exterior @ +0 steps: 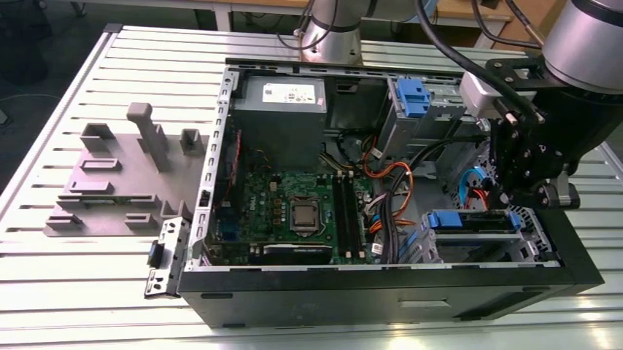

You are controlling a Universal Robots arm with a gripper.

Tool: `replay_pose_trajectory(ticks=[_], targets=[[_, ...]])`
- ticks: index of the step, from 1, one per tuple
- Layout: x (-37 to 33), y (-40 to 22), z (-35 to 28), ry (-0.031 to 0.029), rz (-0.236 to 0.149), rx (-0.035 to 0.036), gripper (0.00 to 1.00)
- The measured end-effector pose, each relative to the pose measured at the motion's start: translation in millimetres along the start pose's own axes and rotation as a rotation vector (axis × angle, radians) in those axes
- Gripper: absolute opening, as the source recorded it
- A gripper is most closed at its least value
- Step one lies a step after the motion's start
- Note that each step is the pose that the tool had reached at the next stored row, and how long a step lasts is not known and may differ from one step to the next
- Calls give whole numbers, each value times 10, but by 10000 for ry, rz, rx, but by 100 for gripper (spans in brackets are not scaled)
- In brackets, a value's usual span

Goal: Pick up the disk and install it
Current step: 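Insert the second disk wire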

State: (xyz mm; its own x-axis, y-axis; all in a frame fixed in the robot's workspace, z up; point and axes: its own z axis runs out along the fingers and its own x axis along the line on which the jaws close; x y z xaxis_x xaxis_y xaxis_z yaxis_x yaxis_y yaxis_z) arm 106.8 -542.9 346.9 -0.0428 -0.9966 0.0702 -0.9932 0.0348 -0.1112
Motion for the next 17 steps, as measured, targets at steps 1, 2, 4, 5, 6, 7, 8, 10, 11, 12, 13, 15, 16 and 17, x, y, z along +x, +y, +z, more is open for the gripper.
replay_pose_trajectory(ticks=[1,2,4,5,6,7,8,10,11,12,13,15,16,17], targets=[[-2,-1,-6,3,0,0,11],[-2,-1,-15,3,0,-2,11],[-1,-4,-39,1,0,-11,11],[0,-5,-56,2,0,-29,11],[1,-7,-64,1,-5,-83,11],[1,-7,-65,-3,-12,-191,11],[1,-7,-67,-7,-20,-310,11],[1,-10,-68,-17,-31,-468,11],[0,-12,-68,-23,-33,-493,11],[-2,-15,-67,-25,-33,-502,11],[-7,-15,-67,-26,-32,-503,11],[-28,-17,-69,-25,-32,-505,11],[-40,-18,-71,-25,-33,-505,11],[-53,-19,-72,-24,-32,-506,11]])
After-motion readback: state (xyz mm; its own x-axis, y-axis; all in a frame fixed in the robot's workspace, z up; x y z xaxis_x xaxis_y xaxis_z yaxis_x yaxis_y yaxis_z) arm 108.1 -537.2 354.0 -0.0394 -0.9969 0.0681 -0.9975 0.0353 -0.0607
